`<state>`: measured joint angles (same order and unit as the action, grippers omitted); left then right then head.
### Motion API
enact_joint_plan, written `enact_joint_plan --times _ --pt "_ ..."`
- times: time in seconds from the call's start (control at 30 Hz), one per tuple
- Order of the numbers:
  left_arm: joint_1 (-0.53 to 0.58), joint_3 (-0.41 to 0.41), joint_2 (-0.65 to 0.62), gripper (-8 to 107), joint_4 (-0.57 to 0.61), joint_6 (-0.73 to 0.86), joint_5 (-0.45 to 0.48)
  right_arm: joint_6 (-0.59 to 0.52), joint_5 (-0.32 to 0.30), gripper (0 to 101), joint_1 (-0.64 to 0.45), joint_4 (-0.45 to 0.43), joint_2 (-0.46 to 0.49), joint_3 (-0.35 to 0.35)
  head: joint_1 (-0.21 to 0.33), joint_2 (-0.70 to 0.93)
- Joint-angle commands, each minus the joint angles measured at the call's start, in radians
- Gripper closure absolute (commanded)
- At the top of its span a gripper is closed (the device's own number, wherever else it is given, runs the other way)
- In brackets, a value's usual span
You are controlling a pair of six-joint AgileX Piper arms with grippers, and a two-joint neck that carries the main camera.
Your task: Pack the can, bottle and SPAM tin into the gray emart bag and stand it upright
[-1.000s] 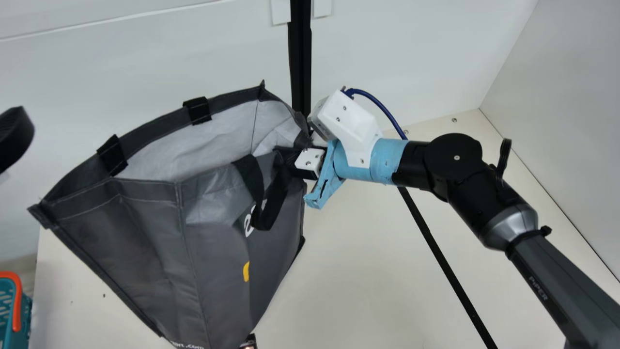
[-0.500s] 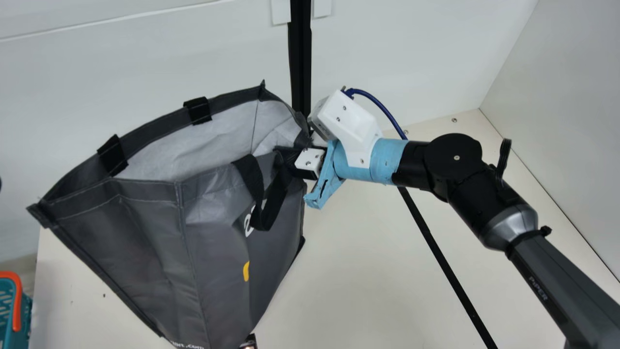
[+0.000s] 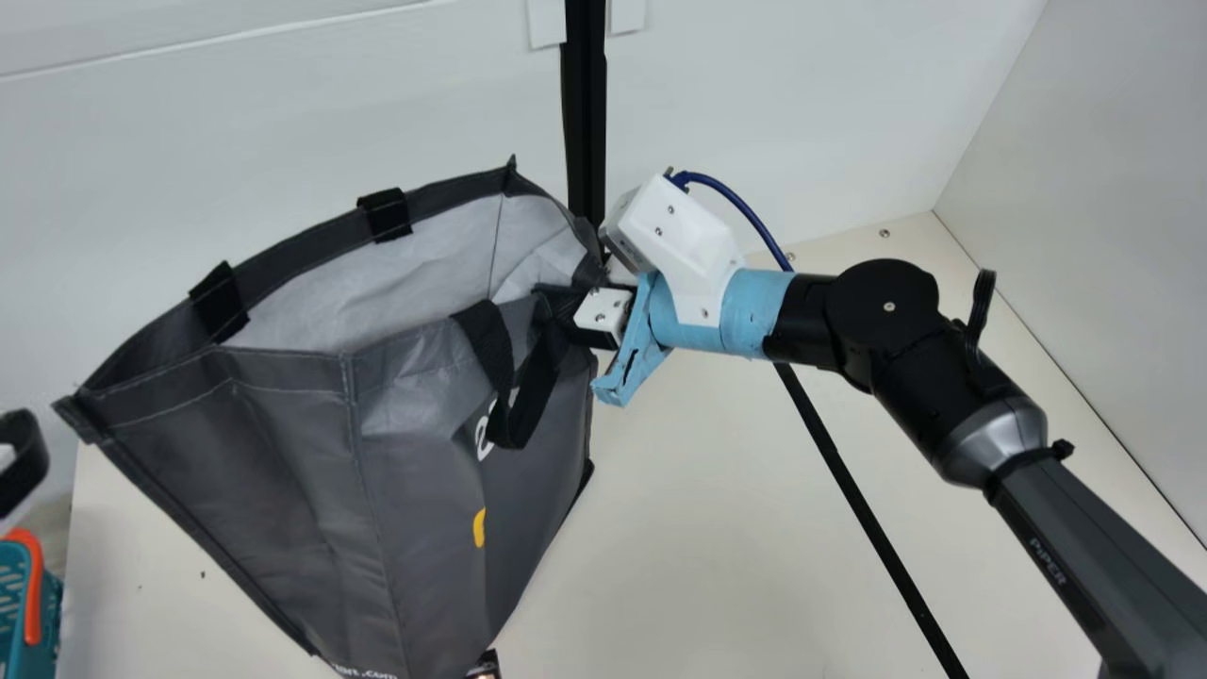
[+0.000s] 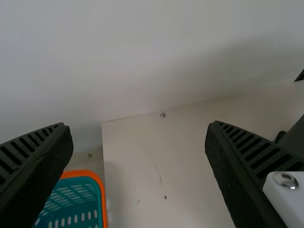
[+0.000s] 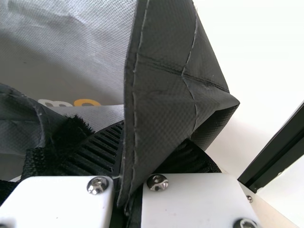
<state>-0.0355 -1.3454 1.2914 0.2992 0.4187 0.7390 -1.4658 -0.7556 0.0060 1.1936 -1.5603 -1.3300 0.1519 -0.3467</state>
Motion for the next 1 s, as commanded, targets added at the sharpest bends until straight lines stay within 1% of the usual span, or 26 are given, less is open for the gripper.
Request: enact_joint_plan --times 0.0,0.13,0.33,0.37,0.43,0.83,0.87,0.97 --pt "0.010 0.026 -0.002 9 -0.082 -0.040 -0.003 0.000 0.000 101 0.000 0.000 0.000 0.000 0.023 -0.002" --pt "0.032 0.071 -0.006 9 -0.154 -0.097 -0.009 0.000 0.000 101 0.000 0.000 0.000 0.000 0.023 -0.002" --pt "0.052 0.134 -0.012 9 -0.209 -0.155 -0.021 0.000 0.000 101 0.000 0.000 0.000 0.000 0.023 -0.002" --pt "0.050 0.122 -0.010 9 -0.203 -0.145 -0.018 0.000 0.000 101 0.000 0.000 0.000 0.000 0.023 -0.002" --pt "0.050 0.133 -0.011 9 -0.208 -0.154 -0.019 0.000 0.000 101 0.000 0.000 0.000 0.000 0.023 -0.002" --pt "0.050 0.133 -0.011 9 -0.208 -0.154 -0.019 0.000 0.000 101 0.000 0.000 0.000 0.000 0.023 -0.002" --pt "0.050 0.133 -0.011 9 -0.208 -0.154 -0.019 0.034 -0.002 101 0.006 -0.024 0.029 0.008 0.023 -0.002" --pt "0.050 0.133 -0.011 9 -0.208 -0.154 -0.019 0.038 0.002 101 0.000 -0.032 0.033 0.007 0.023 -0.002"
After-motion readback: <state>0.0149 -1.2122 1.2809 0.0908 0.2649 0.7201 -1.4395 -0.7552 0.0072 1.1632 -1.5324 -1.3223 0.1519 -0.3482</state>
